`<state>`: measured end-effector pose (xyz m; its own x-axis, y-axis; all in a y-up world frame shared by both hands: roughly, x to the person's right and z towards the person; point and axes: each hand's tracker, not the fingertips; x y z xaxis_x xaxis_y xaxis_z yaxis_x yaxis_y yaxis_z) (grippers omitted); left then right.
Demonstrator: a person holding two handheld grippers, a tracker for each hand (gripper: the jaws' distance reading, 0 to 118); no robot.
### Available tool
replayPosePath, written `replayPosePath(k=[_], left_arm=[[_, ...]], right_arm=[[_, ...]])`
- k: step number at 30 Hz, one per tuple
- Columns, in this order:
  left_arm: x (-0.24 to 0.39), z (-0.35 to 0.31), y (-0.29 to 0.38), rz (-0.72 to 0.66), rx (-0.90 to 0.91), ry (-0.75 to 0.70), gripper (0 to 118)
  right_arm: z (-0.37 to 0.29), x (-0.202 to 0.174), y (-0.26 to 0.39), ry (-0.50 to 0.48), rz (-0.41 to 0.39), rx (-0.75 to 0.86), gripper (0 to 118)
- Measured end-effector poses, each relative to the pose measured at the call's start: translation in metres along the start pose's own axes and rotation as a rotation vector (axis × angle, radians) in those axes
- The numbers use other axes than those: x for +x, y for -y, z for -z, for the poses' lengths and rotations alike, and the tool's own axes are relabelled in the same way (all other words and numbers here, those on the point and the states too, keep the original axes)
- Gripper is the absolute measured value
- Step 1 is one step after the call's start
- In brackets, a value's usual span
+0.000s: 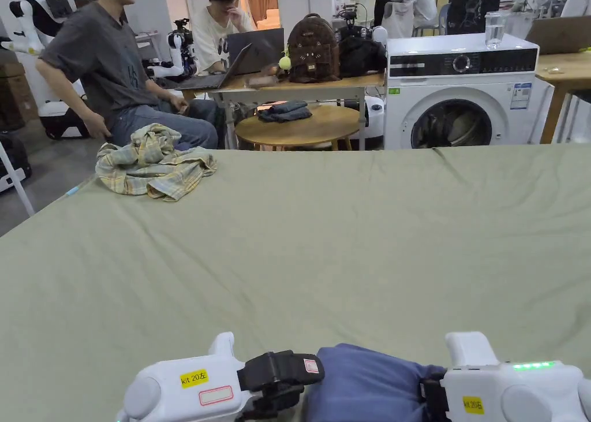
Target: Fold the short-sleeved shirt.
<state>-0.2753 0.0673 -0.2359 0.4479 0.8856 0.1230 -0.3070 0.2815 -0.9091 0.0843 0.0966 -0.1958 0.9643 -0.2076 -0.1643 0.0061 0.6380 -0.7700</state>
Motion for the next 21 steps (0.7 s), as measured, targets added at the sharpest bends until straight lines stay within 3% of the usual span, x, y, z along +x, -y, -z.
replayPosePath(k=[4, 8, 10, 11, 14, 17, 21], left_arm=[[-0.01, 0.032, -0.001, -0.114, -0.088, 0.051, 69], [-0.006, 0.055, 0.003, -0.125, -0.154, 0.113, 67], [-0.001, 0.062, 0.005, -0.038, -0.147, -0.002, 33], [-0.002, 0.062, 0.006, -0.019, -0.12, -0.037, 30], [-0.004, 0.054, 0.009, -0.07, -0.107, 0.025, 27], [0.0, 0.041, 0.003, -0.034, -0.086, 0.028, 27], [0.01, -0.018, -0.023, 0.021, 0.038, 0.048, 27]], right_arm=[[0.0, 0.0, 0.001, 0.008, -0.004, 0.01, 0], [0.0, 0.001, 0.002, 0.004, 0.01, 0.013, 0], [0.0, 0.0, 0.001, 0.011, 0.009, 0.013, 0], [0.0, 0.0, 0.001, 0.011, 0.006, 0.013, 0], [-0.006, 0.0, -0.002, -0.006, 0.02, 0.017, 0], [-0.017, -0.008, -0.012, -0.018, 0.032, 0.033, 0], [-0.019, -0.043, -0.043, -0.017, -0.06, 0.093, 0]])
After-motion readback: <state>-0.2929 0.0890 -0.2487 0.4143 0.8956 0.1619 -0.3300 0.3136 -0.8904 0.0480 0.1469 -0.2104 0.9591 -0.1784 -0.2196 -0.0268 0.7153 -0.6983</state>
